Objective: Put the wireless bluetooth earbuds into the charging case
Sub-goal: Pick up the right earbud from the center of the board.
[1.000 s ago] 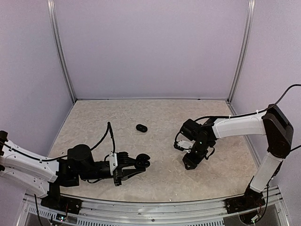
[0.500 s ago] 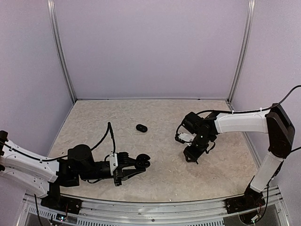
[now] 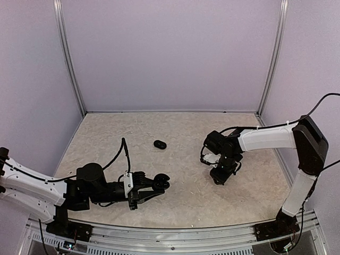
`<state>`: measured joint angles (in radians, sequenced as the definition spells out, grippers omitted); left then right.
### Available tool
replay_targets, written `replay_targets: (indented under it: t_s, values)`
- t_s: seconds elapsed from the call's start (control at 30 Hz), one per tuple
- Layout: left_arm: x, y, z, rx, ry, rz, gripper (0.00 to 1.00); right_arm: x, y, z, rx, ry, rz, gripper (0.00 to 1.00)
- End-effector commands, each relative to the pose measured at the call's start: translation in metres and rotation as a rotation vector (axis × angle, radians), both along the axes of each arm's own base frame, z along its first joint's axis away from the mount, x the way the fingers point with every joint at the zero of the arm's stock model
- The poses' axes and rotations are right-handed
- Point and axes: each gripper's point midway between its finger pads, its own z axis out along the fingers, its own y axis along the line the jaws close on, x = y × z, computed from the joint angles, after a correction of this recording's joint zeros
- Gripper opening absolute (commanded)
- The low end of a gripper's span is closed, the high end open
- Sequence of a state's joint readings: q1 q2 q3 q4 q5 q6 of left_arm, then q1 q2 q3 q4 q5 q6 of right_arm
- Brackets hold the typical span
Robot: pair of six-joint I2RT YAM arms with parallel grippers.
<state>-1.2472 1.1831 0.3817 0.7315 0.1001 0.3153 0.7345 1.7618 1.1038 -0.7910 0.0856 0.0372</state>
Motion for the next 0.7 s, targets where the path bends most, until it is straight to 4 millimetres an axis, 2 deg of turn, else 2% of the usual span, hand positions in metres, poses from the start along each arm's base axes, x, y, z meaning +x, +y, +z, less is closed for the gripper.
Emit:
replay_targets:
  t_s: [0.0,0.37,0.57,0.67]
  values:
    - [-0.0013,-0.0008,0.0117,-0.034,-0.014,-0.003,0.11,0.0004,-0.0077,-0.0074,-0.037,0.020,-0.002,0.42]
    - [-0.0006,0.0007,0.0129,-0.037,-0.015,0.003,0.11,-0.0005,-0.0143,-0.0163,-0.074,0.036,-0.007,0.29]
    - [0.0010,0.0012,0.0121,-0.036,-0.015,0.014,0.11,0.0021,-0.0125,-0.0112,-0.058,0.022,-0.011,0.23]
    - [0.0017,0.0017,0.0133,-0.039,-0.015,0.018,0.11,0.0020,-0.0052,-0.0070,-0.012,0.024,-0.008,0.21]
